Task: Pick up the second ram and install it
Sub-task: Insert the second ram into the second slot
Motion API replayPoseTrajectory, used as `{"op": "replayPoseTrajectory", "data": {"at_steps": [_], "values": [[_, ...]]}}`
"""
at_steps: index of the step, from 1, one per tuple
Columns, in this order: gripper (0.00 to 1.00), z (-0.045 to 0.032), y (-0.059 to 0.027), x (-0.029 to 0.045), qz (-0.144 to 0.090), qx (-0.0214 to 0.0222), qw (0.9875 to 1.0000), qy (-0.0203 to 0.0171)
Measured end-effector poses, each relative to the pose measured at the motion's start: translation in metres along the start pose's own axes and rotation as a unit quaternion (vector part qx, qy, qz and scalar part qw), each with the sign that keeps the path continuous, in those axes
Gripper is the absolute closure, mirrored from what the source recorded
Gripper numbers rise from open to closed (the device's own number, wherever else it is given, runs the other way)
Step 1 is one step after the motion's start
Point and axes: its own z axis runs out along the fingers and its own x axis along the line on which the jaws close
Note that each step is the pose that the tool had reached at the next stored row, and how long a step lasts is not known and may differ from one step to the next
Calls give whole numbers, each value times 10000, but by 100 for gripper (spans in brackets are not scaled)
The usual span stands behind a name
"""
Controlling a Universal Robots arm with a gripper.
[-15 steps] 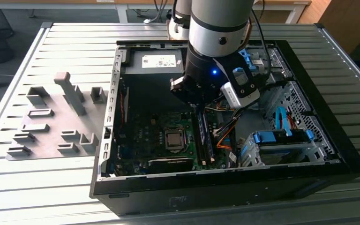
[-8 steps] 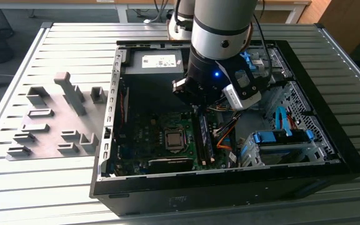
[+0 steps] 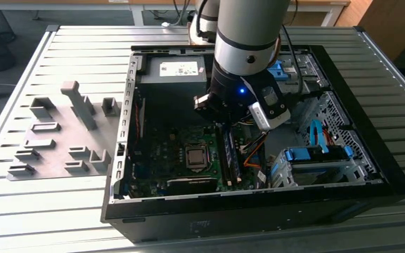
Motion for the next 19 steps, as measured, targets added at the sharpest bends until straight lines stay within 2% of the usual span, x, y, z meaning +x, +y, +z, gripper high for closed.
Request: {"op": "replayPoseTrajectory", "data": {"at_steps": [5,12,19], "values": [[86,7,1,0,-1,-3,10000,-1],[86,109,-4,0,-17,0,10000,1],[86,120,-9,0,-17,-1,10000,1]]}}
